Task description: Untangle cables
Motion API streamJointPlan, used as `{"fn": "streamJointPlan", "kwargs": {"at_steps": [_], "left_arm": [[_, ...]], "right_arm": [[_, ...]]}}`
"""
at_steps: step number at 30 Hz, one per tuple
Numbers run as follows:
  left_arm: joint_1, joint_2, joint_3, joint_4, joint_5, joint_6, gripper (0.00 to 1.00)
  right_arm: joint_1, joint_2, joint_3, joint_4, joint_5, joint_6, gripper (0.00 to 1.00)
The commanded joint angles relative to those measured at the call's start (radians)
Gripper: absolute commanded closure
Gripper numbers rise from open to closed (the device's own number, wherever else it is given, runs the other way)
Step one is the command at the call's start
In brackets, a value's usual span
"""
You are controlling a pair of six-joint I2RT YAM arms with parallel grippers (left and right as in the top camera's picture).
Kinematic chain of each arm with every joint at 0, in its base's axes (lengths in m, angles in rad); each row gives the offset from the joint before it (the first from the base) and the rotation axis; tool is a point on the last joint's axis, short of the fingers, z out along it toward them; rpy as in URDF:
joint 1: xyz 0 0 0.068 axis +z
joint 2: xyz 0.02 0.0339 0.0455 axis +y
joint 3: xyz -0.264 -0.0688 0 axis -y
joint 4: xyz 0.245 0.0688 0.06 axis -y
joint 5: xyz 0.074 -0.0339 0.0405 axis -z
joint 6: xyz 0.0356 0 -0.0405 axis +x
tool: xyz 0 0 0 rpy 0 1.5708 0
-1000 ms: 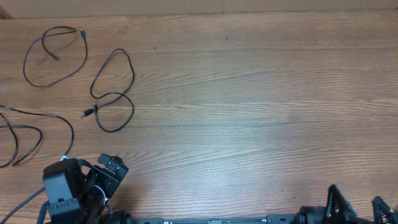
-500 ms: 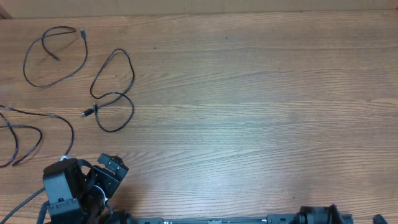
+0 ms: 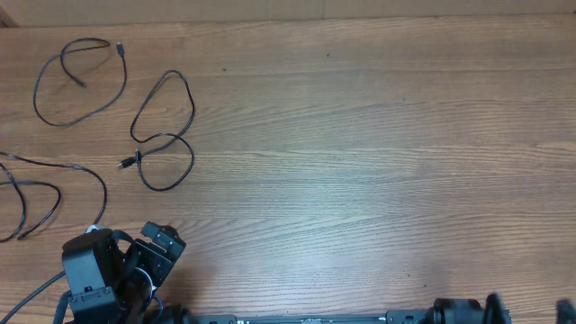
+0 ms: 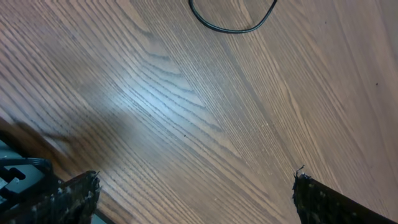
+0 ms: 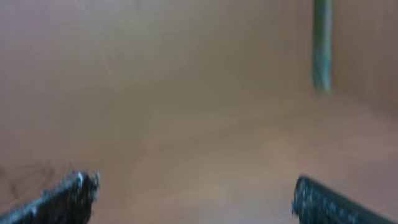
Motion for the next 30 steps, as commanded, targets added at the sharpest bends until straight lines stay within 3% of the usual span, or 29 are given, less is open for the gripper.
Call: {"fn": "streamJointPlan", "kwargs": {"at_steps": [1, 13, 20, 30], "left_arm": [[0.003, -0.003, -0.009, -0.001, -0.015, -0.017, 0.0], [0.003, -0.003, -0.009, -0.001, -0.015, -0.017, 0.0], [0.003, -0.003, -0.009, -0.001, -0.015, -0.017, 0.0], [0.003, -0.003, -0.009, -0.001, -0.015, -0.017, 0.0]], "right_arm": [[-0.001, -0.005, -0.09, 0.171, -0.052, -0.006, 0.0], [-0.001, -0.005, -0.529, 0.754, -0.148, -0.009, 0.0], [-0.001, -0.005, -0.741, 0.984, -0.148, -0.009, 0.0], [-0.004, -0.005, -0.933, 1.16, -0.125, -0.008, 0.0]]}}
